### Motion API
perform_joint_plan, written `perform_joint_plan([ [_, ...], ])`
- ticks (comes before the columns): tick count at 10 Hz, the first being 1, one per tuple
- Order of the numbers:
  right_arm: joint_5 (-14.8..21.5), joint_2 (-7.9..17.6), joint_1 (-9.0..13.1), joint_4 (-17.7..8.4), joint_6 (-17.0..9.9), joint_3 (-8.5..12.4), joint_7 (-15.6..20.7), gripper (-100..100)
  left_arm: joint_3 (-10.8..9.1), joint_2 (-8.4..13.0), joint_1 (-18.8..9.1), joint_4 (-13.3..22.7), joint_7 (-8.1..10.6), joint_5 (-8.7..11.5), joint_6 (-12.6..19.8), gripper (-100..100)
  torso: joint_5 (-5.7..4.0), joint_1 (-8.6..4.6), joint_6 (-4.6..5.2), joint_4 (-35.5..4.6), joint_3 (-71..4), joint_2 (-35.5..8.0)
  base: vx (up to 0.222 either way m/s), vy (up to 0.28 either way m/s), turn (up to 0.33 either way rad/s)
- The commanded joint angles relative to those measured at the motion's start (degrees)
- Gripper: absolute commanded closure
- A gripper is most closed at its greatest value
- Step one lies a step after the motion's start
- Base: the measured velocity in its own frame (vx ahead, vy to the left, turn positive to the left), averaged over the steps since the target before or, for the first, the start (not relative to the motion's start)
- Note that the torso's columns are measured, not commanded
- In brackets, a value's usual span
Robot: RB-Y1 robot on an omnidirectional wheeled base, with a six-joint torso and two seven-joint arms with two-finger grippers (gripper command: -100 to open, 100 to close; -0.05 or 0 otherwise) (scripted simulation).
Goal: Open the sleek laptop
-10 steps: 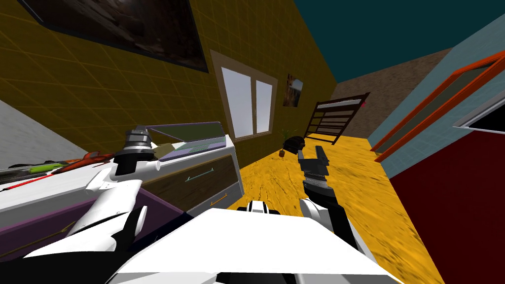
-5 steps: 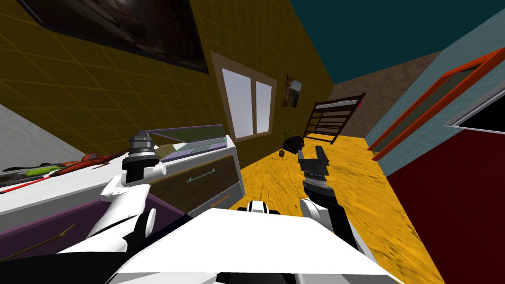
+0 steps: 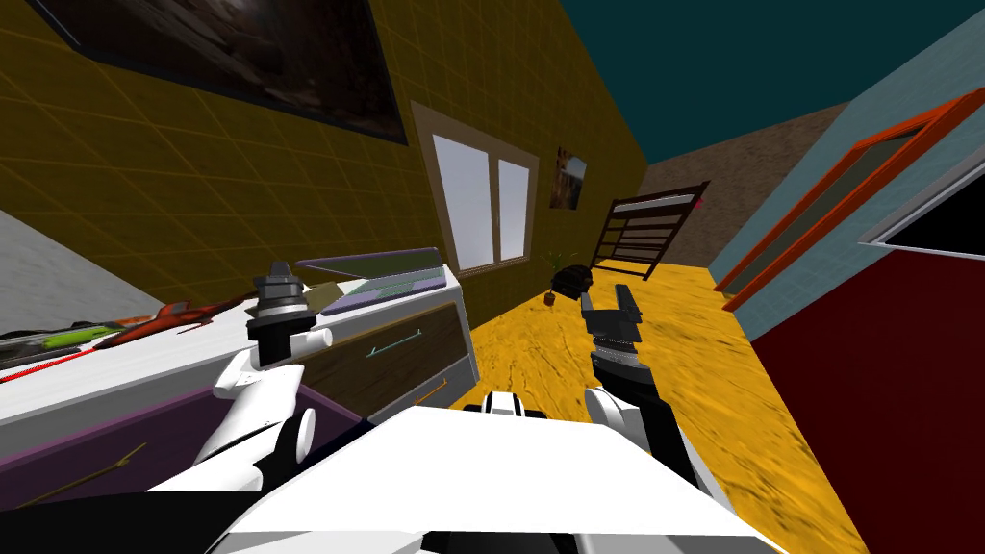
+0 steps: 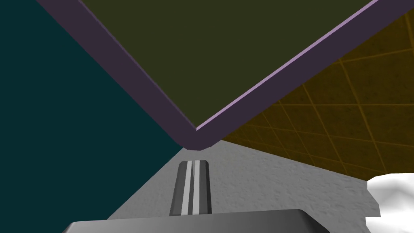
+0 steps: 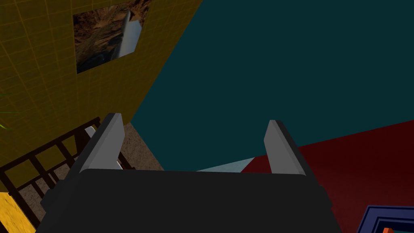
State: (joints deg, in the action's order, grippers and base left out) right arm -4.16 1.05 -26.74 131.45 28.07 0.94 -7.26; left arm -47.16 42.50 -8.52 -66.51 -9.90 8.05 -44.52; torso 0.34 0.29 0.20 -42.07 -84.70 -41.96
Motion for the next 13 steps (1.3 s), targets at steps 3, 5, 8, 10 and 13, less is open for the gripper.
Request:
perform_joint_plan([
  [3, 0.0, 0.0, 0.0, 0.0, 0.0, 0.0, 0.0, 0, -0.89, 0.4, -1.1, -0.3, -0.96, -0.3, -2.2, -100, 0.45, 0.16, 0.01, 0.2, 0.1, 0.1, -0.014, 0.012, -0.027],
  [5, 0.0, 0.0, 0.0, 0.0, 0.0, 0.0, 0.0, 0, -0.94, 1.8, -1.9, -0.4, -0.91, -0.3, -0.6, -100, -0.37, -0.01, -0.11, -0.2, -0.1, -0.1, -0.038, -0.048, -0.012],
  [8, 0.0, 0.0, 0.0, 0.0, 0.0, 0.0, 0.0, 0, -1.04, 4.7, -3.4, -0.6, -0.80, -0.3, 2.5, -100, -0.64, -0.20, -0.08, -0.3, -0.1, -0.1, -0.027, -0.021, -0.028],
  [10, 0.0, 0.0, 0.0, 0.0, 0.0, 0.0, 0.0, 0, -0.91, 4.6, -3.4, -0.4, -0.85, -0.4, 2.7, -100, -0.56, -0.31, -0.08, -0.3, 0.0, -0.2, -0.021, -0.012, -0.018],
  [13, 0.0, 0.0, 0.0, 0.0, 0.0, 0.0, 0.0, 0, -0.93, 4.6, -3.5, -0.4, -0.91, -0.4, 2.7, 0, -0.33, -0.27, -0.17, -0.2, 0.1, -0.3, 0.000, 0.000, 0.000],
])
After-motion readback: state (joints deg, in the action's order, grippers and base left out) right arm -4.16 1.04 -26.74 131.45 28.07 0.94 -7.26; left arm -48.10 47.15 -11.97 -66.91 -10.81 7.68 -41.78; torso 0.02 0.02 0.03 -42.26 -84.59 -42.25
